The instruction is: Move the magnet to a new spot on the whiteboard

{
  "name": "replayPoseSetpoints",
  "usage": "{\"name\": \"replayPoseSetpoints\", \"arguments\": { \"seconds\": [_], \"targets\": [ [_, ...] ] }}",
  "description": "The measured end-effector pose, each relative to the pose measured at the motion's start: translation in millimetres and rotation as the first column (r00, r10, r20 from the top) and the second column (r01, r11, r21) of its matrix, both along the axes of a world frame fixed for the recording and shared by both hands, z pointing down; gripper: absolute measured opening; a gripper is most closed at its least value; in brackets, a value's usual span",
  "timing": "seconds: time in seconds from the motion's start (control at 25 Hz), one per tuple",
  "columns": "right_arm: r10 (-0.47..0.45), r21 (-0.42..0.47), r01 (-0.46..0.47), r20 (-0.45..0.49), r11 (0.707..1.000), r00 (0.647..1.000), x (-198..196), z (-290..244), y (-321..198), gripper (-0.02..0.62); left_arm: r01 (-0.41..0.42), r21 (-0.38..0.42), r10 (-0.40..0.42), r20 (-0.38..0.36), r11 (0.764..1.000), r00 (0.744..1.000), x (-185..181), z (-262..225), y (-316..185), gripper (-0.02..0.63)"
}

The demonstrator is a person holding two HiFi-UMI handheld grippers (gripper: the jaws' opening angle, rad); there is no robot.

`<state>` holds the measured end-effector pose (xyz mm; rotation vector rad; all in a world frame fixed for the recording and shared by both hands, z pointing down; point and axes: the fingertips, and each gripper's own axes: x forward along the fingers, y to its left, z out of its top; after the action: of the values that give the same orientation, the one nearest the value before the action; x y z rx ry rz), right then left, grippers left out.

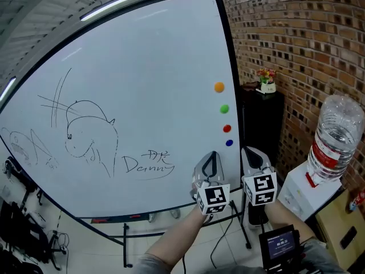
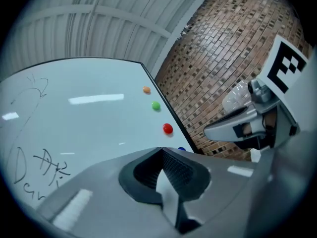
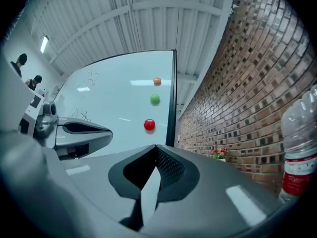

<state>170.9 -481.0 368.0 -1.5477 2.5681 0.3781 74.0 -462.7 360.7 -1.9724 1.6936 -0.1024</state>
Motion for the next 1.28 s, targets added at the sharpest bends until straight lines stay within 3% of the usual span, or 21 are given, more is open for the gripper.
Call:
{"name": "replayPoseSetpoints", "arguments": {
  "seconds": [0.28, 0.64, 0.88, 1.08, 1.28],
  "targets": [
    [-0.021, -0.021, 0.021, -0.001, 1.0, 1.0, -60, 4, 49, 0.006, 0.021, -0.027, -0.022, -0.029, 0.999, 0.999, -76, 6, 57, 0.0],
    [-0.126, -0.027, 0.125, -0.024, 0.992, 0.992, -201, 17, 133, 0.006, 0.076, -0.053, -0.081, -0.108, 0.996, 0.991, -232, 23, 155, 0.0],
    [-0.164, -0.081, 0.16, -0.049, 0.984, 0.985, -278, 50, 188, 0.006, 0.091, -0.097, -0.104, -0.139, 0.991, 0.985, -318, 49, 213, 0.0],
    [-0.153, -0.133, 0.143, -0.068, 0.981, 0.986, -311, 74, 234, 0.006, 0.067, -0.144, -0.094, -0.193, 0.987, 0.977, -364, 75, 255, 0.0],
    [-0.126, -0.18, 0.114, -0.06, 0.977, 0.99, -318, 95, 274, 0.006, 0.034, -0.174, -0.076, -0.237, 0.984, 0.968, -384, 96, 299, 0.0]
  ]
}}
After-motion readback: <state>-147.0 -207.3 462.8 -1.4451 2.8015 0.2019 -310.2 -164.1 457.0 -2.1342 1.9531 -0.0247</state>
